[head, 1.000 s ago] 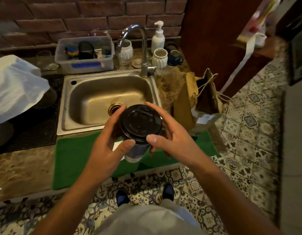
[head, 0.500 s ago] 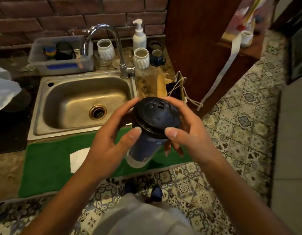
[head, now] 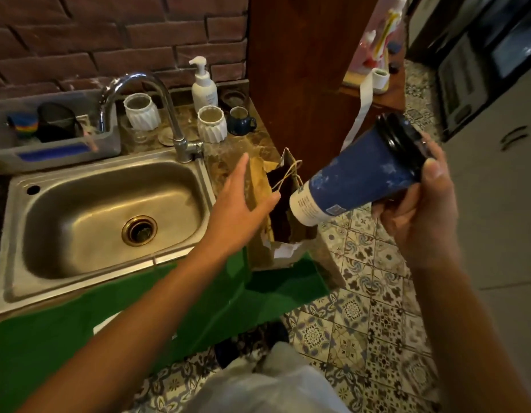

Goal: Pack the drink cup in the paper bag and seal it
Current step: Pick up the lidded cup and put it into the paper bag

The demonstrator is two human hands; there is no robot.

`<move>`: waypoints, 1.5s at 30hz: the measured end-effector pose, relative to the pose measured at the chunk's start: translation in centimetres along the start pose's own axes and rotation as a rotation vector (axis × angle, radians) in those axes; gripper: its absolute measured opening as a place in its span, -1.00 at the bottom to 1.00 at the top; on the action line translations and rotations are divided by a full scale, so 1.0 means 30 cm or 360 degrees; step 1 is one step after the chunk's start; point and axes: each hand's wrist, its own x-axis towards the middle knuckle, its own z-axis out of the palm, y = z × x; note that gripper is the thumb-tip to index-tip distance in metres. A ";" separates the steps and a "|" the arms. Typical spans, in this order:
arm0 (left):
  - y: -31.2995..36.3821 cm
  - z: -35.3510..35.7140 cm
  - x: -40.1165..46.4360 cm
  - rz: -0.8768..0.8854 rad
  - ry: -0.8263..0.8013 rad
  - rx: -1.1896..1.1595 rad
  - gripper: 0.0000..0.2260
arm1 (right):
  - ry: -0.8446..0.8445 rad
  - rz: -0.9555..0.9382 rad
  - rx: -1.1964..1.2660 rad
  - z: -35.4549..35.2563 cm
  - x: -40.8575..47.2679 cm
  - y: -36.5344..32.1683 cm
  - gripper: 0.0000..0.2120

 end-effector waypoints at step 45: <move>-0.142 0.009 0.071 -0.0344 -0.0032 -0.0120 -0.31 | -0.0934 -0.0461 -0.2263 0.066 0.310 0.352 -0.17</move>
